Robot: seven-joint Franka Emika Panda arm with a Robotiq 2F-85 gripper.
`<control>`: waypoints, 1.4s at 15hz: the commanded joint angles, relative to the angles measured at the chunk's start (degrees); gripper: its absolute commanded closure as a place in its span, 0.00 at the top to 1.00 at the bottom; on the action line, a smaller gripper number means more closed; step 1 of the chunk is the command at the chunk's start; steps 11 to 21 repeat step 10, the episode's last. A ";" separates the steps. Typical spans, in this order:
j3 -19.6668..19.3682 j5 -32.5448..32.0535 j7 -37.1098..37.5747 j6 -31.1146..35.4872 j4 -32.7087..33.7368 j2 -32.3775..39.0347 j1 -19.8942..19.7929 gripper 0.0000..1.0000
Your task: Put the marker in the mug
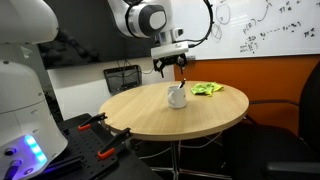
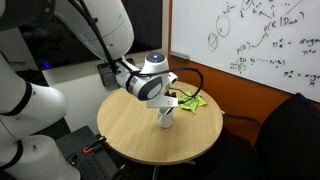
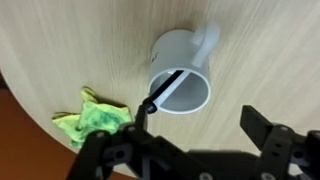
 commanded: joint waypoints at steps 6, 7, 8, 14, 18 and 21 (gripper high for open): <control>0.51 0.93 5.71 -1.16 -0.88 -7.94 0.32 1.00; 8.38 4.41 10.68 -4.65 0.11 -10.59 1.32 1.00; 10.74 5.71 12.69 -8.61 1.21 -10.58 1.73 1.00; 16.33 7.13 19.55 -14.27 4.46 -12.21 4.23 1.00; 16.33 7.13 19.55 -14.27 4.46 -12.21 4.23 1.00; 16.33 7.13 19.55 -14.27 4.46 -12.21 4.23 1.00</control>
